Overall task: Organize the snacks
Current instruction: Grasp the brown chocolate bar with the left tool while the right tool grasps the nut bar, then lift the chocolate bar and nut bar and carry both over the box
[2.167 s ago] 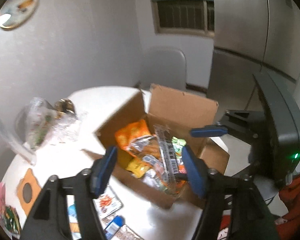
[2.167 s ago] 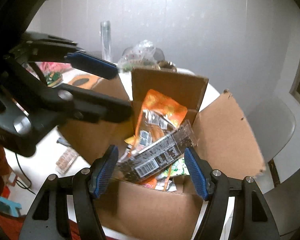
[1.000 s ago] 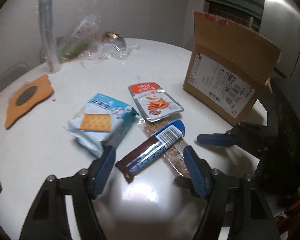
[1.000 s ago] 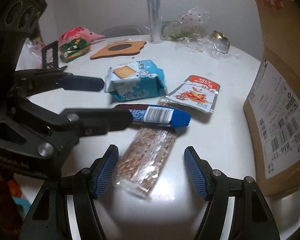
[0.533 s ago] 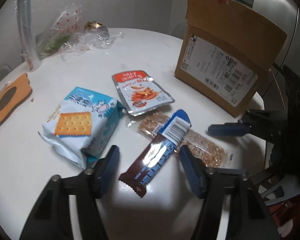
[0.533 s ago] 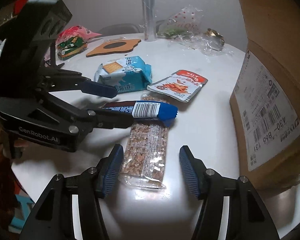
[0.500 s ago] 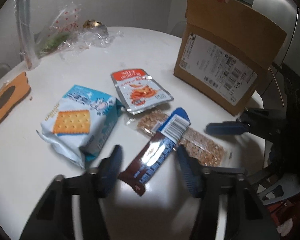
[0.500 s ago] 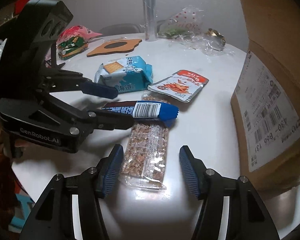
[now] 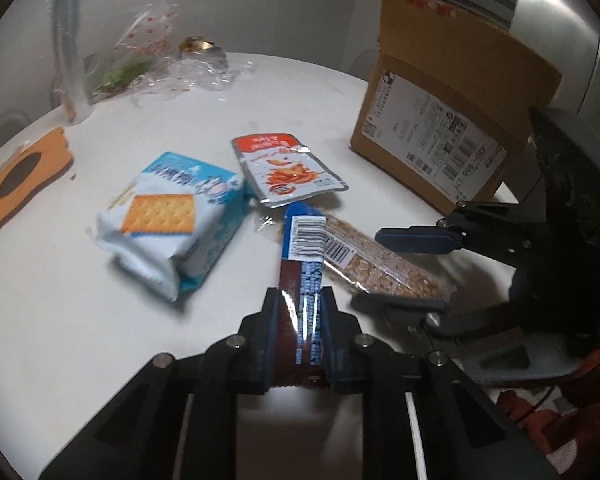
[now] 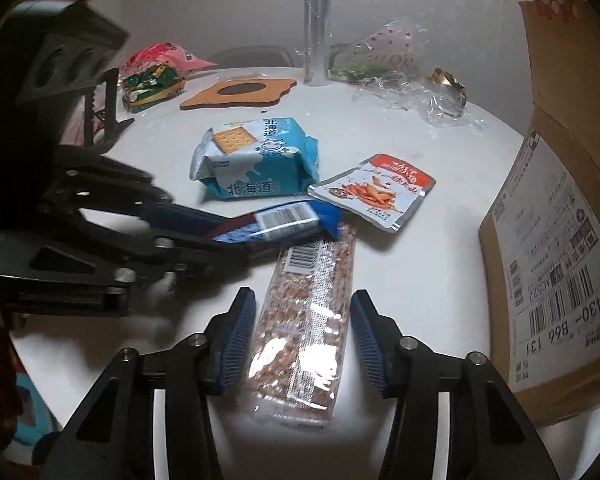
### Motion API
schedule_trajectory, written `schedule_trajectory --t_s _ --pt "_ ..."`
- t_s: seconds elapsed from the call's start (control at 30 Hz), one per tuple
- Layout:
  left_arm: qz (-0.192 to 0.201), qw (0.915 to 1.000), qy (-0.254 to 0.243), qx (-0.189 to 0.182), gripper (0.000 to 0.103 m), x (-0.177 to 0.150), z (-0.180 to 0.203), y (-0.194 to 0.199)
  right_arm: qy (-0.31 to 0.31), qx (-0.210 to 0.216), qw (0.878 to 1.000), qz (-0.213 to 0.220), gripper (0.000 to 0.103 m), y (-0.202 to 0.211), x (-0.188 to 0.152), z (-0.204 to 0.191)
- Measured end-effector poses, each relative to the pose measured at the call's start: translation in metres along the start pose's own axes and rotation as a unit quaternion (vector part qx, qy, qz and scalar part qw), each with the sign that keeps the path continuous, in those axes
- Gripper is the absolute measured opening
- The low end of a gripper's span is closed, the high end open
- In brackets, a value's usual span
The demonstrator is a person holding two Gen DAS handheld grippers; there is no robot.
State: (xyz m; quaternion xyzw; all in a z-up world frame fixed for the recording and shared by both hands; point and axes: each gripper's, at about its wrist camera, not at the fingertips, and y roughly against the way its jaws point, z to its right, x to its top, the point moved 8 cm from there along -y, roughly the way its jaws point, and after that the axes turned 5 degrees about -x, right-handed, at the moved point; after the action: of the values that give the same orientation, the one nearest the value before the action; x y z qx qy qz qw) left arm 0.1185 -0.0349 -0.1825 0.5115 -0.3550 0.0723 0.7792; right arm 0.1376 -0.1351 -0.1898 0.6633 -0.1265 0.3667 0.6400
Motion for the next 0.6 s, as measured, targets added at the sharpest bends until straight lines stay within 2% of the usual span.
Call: schedule_trajectory --t_s 0.2,0.43,0.6 --pt "0.025 0.9994 0.022 0.01 0.017 -0.012 0.0 0.022 -0.001 -0.009 1.0 0.002 0.039 0.0 0.001 -0.001" --pt "0.058 0.997 0.045 0.024 0.017 -0.024 -0.001 0.051 0.0 0.003 1.0 0.005 0.038 0.023 -0.012 -0.011" --pt "0.066 0.9961 0.051 0.03 0.017 -0.032 0.0 0.061 0.003 0.006 1.0 0.001 0.039 0.033 -0.025 -0.015"
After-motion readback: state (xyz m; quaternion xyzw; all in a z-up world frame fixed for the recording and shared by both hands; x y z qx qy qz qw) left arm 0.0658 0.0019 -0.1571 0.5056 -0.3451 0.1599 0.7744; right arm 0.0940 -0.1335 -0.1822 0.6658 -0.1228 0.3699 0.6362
